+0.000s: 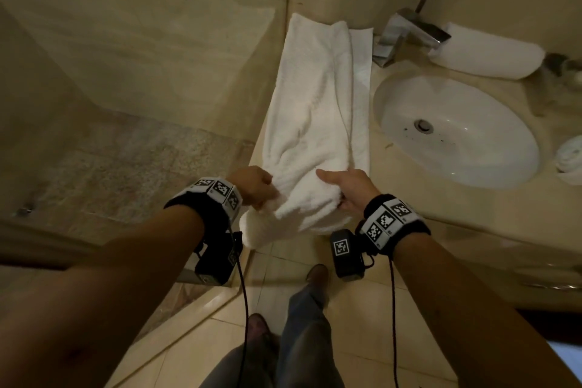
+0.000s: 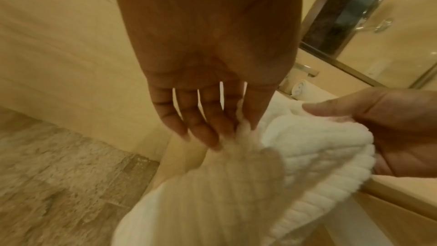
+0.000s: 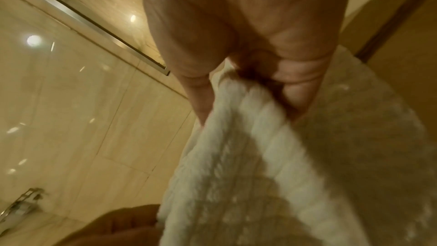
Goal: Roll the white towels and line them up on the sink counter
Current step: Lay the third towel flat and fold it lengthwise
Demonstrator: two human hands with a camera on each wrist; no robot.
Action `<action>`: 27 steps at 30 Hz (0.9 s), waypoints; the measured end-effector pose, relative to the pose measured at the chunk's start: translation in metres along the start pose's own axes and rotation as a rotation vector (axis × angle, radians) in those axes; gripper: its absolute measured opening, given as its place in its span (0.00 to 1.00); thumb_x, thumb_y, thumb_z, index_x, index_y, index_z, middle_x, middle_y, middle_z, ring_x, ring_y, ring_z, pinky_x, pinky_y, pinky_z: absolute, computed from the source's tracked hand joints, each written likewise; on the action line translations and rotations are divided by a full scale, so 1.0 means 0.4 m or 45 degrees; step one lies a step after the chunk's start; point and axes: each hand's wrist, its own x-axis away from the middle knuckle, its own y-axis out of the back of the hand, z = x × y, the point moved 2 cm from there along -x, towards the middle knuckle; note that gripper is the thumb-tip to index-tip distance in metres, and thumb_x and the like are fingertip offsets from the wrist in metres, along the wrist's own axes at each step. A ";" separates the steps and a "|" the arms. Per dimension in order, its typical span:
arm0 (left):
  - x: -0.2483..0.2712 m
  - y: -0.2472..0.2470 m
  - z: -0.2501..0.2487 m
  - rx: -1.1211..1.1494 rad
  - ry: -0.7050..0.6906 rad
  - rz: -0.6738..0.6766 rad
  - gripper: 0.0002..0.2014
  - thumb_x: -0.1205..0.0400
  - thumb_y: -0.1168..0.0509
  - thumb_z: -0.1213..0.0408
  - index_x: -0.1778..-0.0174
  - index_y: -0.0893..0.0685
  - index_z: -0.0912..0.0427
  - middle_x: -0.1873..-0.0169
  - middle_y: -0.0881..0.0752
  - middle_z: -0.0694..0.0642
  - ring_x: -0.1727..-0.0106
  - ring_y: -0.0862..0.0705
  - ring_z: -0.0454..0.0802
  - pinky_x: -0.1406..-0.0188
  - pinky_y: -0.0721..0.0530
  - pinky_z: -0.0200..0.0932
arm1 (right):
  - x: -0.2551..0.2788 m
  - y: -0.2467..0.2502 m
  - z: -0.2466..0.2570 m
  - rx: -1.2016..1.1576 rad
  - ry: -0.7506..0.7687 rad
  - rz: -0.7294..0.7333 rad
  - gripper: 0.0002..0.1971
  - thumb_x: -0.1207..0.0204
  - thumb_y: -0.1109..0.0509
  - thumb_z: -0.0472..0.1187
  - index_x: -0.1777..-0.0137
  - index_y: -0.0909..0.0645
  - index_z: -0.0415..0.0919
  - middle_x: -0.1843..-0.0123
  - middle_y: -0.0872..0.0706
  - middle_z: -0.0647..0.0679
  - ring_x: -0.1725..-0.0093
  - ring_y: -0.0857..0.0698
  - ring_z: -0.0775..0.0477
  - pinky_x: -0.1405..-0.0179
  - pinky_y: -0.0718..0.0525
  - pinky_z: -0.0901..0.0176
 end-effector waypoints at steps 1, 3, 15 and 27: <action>0.009 0.009 -0.010 0.025 -0.018 -0.065 0.14 0.20 0.34 0.58 0.70 0.18 0.60 0.74 0.14 0.55 0.71 0.15 0.50 0.61 0.16 0.41 | -0.004 0.006 -0.004 -0.003 0.041 -0.053 0.37 0.41 0.17 0.46 0.32 0.21 0.32 0.43 0.11 0.39 0.47 0.11 0.38 0.43 0.14 0.41; 0.034 0.041 -0.039 0.046 -0.092 -0.244 0.16 0.21 0.34 0.57 0.71 0.16 0.63 0.77 0.15 0.56 0.80 0.18 0.45 0.75 0.19 0.33 | -0.001 0.020 -0.007 0.004 0.105 -0.146 0.34 0.36 0.19 0.43 0.30 0.23 0.31 0.37 0.14 0.38 0.43 0.13 0.37 0.38 0.16 0.42; 0.008 0.009 0.025 0.072 0.271 -0.235 0.24 0.19 0.36 0.58 0.35 0.22 0.75 0.63 0.13 0.60 0.63 0.15 0.54 0.73 0.25 0.38 | 0.009 0.051 -0.009 0.517 0.210 -0.321 0.19 0.22 0.31 0.46 0.37 0.18 0.32 0.41 0.14 0.39 0.47 0.17 0.39 0.50 0.21 0.57; -0.011 0.009 -0.001 0.316 0.104 -0.664 0.06 0.21 0.36 0.66 0.55 0.20 0.66 0.57 0.17 0.65 0.51 0.18 0.62 0.60 0.30 0.44 | -0.016 0.090 -0.021 0.463 0.172 -0.461 0.24 0.24 0.31 0.46 0.32 0.24 0.31 0.36 0.17 0.39 0.39 0.18 0.36 0.46 0.21 0.56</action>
